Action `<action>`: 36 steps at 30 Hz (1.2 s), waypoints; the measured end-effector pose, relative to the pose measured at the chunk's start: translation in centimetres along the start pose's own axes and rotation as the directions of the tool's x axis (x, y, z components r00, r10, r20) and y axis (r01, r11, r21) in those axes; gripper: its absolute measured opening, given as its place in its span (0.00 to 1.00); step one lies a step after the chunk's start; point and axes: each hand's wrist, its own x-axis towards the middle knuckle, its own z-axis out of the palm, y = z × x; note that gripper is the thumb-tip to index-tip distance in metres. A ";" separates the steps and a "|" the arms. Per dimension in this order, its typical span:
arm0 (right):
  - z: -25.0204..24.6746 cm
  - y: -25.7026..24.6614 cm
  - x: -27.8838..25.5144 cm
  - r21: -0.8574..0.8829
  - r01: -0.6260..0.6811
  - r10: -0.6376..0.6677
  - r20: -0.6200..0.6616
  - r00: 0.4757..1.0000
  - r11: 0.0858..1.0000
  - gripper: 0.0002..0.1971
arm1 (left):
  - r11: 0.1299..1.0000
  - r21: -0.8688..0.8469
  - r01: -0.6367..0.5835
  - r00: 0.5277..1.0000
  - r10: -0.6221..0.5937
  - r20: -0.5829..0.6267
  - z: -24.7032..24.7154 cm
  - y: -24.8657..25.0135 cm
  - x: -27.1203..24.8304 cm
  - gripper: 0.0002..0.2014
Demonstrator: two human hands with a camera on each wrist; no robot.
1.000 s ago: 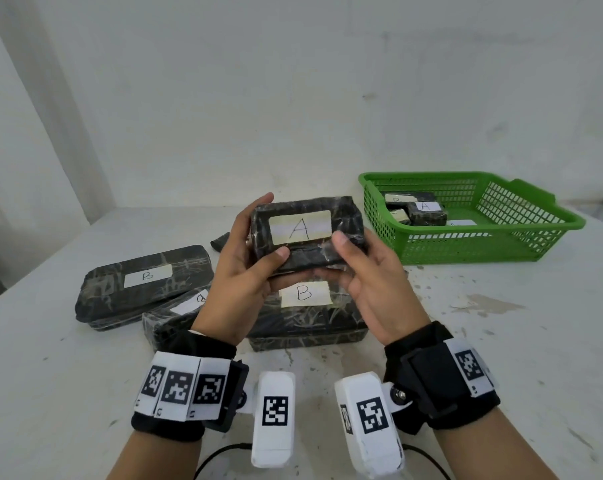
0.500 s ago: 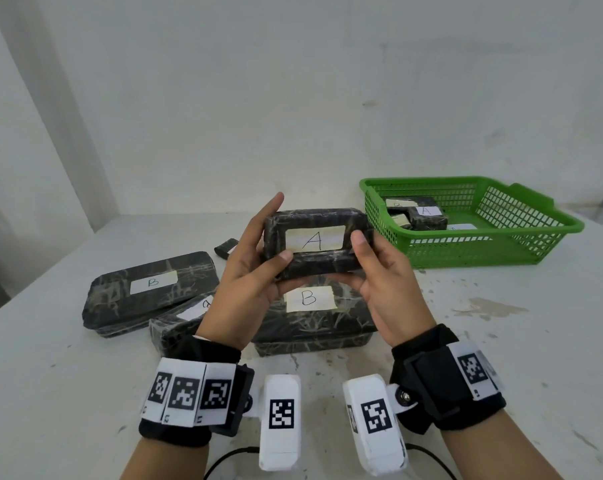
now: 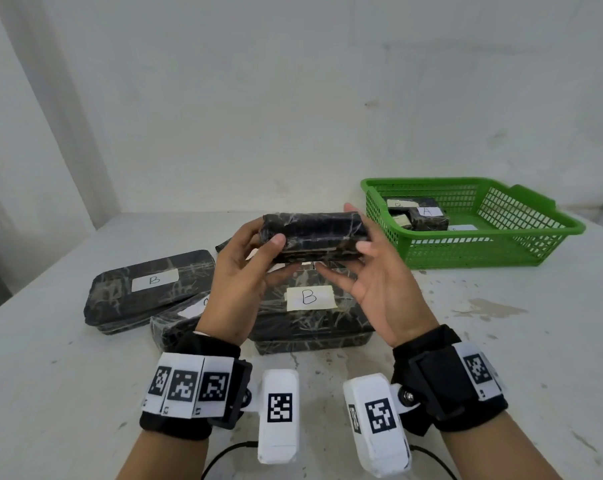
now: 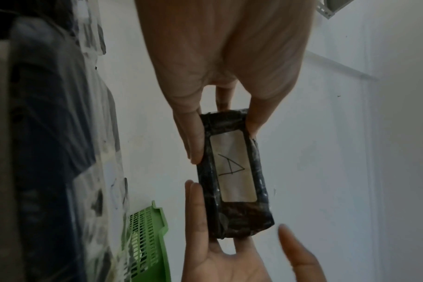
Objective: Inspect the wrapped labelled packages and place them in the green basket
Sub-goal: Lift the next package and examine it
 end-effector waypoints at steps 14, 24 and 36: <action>0.5 0.3 -0.3 -0.267 0.127 -0.159 -0.102 0.982 0.955 0.28 | 0.998 0.061 -0.017 1.000 0.018 -0.015 0.5 0.0 -0.2 0.19; 0.1 0.1 -0.1 -0.341 0.223 -0.287 -0.150 0.946 0.913 0.14 | 0.996 0.070 0.053 0.997 -0.058 0.058 1.1 -0.3 -0.7 0.17; 0.5 0.2 -0.4 -0.373 0.223 -0.335 -0.268 0.903 0.901 0.16 | 0.994 0.099 0.052 0.992 -0.063 0.113 1.4 -0.2 -0.9 0.21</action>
